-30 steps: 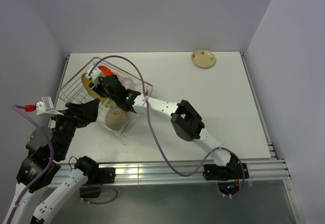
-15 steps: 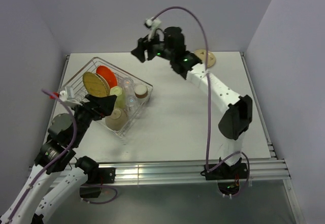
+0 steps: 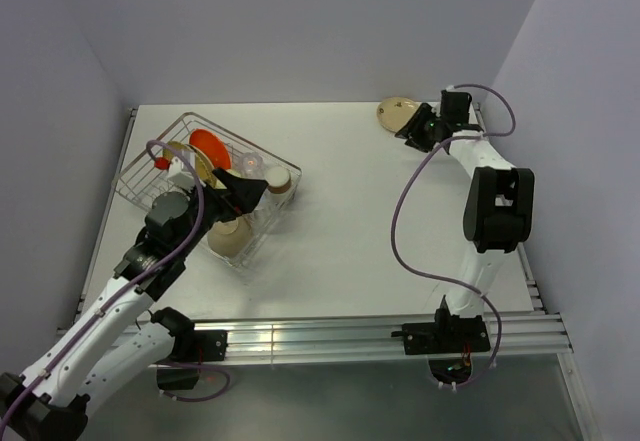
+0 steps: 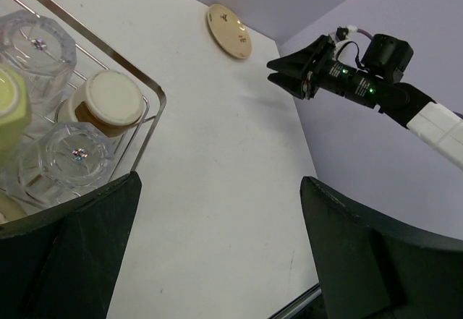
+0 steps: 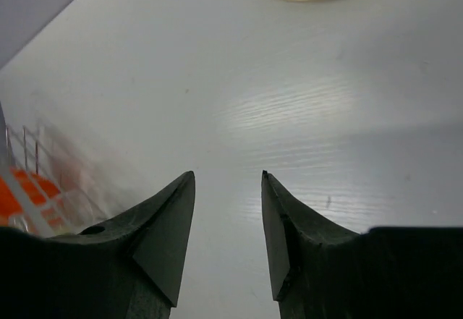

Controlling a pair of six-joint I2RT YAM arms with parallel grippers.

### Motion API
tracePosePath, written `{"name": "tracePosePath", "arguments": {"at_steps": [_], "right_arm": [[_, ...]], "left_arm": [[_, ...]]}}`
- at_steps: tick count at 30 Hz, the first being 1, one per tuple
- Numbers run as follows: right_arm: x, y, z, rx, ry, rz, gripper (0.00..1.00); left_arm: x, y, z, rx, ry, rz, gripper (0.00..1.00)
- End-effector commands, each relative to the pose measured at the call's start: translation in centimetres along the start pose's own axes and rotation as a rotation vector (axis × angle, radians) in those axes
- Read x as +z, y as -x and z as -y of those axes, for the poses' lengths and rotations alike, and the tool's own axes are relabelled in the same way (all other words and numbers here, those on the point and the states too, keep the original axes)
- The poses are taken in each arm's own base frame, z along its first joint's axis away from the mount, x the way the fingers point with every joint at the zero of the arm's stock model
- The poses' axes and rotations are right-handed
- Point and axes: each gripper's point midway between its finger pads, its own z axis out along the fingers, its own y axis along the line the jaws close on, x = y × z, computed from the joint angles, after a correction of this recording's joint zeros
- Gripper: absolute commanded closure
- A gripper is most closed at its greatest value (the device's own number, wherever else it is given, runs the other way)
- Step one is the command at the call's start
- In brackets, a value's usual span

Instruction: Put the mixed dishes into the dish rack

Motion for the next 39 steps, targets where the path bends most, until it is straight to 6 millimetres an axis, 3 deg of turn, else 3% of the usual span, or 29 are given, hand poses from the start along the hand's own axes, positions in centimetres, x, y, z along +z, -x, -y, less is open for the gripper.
{"name": "tracePosePath", "arguments": {"at_steps": [1,3,7,12,18,24,32,35,36,38,39], "right_arm": [[0.9,3.3,3.2,0.215,-0.128,0.157,0.5],[2.2,3.7,5.7,0.309,-0.163,0.159,0.49],[4.4,5.8,7.6,0.425,-0.176,0.181,0.48],[7.5,6.6,8.8,0.519,-0.166,0.176,0.5],[9.5,9.0,9.0,0.578,-0.133,0.233,0.52],[11.9,7.7,10.6,0.675,-0.154,0.201,0.54],[13.1,6.2,12.1,0.747,-0.195,0.176,0.62],[13.3,6.5,11.9,0.747,-0.173,0.18,0.74],[13.4,6.4,11.8,0.744,-0.165,0.176,0.84],[13.0,7.2,11.0,0.728,-0.117,0.189,0.92],[12.9,6.7,10.7,0.727,-0.097,0.17,0.99]], "left_arm": [[1.1,0.7,2.1,-0.015,-0.08,0.008,0.01],[1.5,0.6,2.2,-0.016,-0.079,-0.004,0.01],[2.1,0.6,2.5,-0.033,-0.094,0.001,0.01],[2.3,0.7,2.3,-0.051,-0.084,0.011,0.01],[2.1,1.1,2.1,-0.077,-0.077,0.039,0.02],[2.0,1.4,1.9,-0.082,-0.054,0.048,0.02],[1.9,2.1,2.2,-0.09,-0.055,0.07,0.02],[1.9,2.0,2.2,-0.093,-0.057,0.07,0.02],[1.9,2.0,2.3,-0.093,-0.06,0.069,0.02],[1.9,2.0,2.2,-0.091,-0.058,0.069,0.02],[1.9,2.1,2.3,-0.09,-0.06,0.071,0.02]]}}
